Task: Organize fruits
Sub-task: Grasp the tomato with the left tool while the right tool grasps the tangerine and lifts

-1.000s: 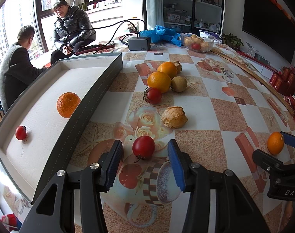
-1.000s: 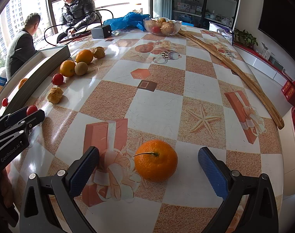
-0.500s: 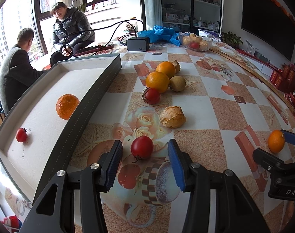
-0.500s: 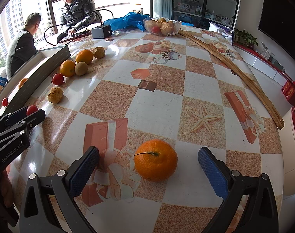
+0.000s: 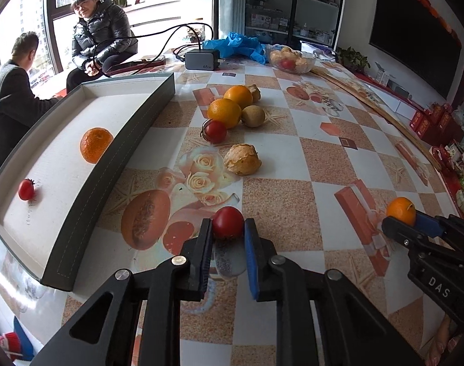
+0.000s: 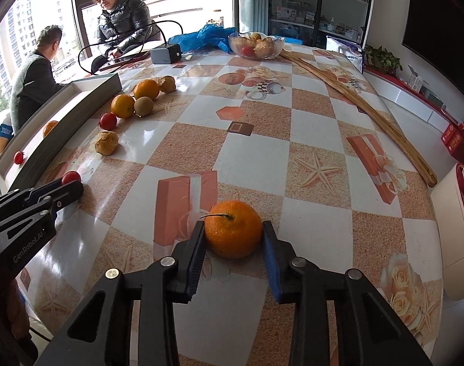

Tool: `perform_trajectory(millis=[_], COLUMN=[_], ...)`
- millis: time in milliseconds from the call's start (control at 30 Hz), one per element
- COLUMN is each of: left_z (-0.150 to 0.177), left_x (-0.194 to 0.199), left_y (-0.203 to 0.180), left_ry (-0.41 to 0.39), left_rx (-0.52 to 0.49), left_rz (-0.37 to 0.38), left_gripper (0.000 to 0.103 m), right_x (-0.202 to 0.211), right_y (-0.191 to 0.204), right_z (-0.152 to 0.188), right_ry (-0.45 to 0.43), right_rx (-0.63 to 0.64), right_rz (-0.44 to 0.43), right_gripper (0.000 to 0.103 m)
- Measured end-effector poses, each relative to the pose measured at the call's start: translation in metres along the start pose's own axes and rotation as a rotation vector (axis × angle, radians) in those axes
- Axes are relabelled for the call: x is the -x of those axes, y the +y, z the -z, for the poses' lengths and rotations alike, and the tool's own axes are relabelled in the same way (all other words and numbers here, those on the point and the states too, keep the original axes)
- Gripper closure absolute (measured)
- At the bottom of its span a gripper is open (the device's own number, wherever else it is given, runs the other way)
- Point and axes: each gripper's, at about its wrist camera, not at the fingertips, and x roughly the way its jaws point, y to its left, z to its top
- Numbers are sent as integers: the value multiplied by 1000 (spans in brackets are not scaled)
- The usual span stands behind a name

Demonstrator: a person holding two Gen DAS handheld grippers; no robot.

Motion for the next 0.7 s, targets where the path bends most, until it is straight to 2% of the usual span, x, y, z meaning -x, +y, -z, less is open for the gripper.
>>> perform_trajectory(millis=[367, 700], left_z=[3, -13], left_x=[27, 52], left_y=[14, 41], left_ry=[-28, -77], left_rx=[29, 76], left_rz=[24, 19], left_gripper=[81, 81], right_x=[5, 8], right_y=[-7, 13], right_z=[-6, -32], right_ry=[37, 40], right_rx=[-85, -90], right_rz=[-82, -176], right_gripper=[66, 66])
